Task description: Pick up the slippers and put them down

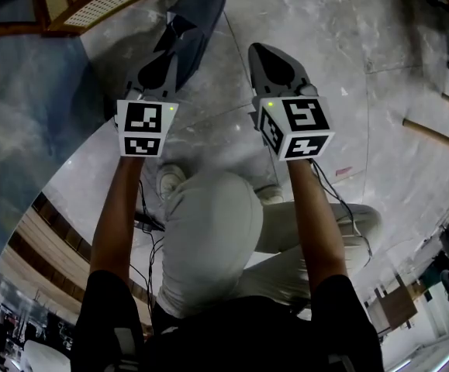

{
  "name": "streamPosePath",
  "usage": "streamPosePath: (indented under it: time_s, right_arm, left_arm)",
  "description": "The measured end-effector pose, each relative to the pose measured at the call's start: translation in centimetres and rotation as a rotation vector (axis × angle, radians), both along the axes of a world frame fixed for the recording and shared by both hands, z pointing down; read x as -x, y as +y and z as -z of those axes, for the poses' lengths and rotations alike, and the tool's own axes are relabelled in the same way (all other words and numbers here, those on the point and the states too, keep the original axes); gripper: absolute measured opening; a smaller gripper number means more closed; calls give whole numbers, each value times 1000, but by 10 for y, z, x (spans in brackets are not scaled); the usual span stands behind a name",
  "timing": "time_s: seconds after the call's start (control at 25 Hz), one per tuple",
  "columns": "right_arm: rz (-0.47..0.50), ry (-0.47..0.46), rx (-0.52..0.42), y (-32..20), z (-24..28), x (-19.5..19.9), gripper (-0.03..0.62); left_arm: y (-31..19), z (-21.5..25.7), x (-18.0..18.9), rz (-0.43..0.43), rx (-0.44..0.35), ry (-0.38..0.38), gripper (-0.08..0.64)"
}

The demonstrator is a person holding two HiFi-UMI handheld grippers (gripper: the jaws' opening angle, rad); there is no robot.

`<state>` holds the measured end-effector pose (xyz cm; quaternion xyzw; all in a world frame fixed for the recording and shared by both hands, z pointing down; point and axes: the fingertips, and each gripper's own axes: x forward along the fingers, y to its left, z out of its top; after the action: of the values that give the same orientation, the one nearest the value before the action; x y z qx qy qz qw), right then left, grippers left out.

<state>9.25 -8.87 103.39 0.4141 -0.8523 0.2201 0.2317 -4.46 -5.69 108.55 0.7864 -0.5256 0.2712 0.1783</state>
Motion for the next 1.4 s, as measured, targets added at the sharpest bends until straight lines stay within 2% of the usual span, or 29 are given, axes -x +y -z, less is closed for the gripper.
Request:
streamPosePath:
  time_s: [0.48, 1.08, 1.4]
  right_arm:
    - [-19, -6, 17, 3, -30, -5, 0]
    - [-35, -10, 35, 9, -51, -18, 0]
    - [-40, -19, 42, 11, -53, -19, 0]
  left_arm:
    - [9, -42, 0, 11, 34, -4, 15]
    - [4, -63, -7, 24, 34, 17, 15]
    - [8, -72, -13, -2, 78, 6, 17]
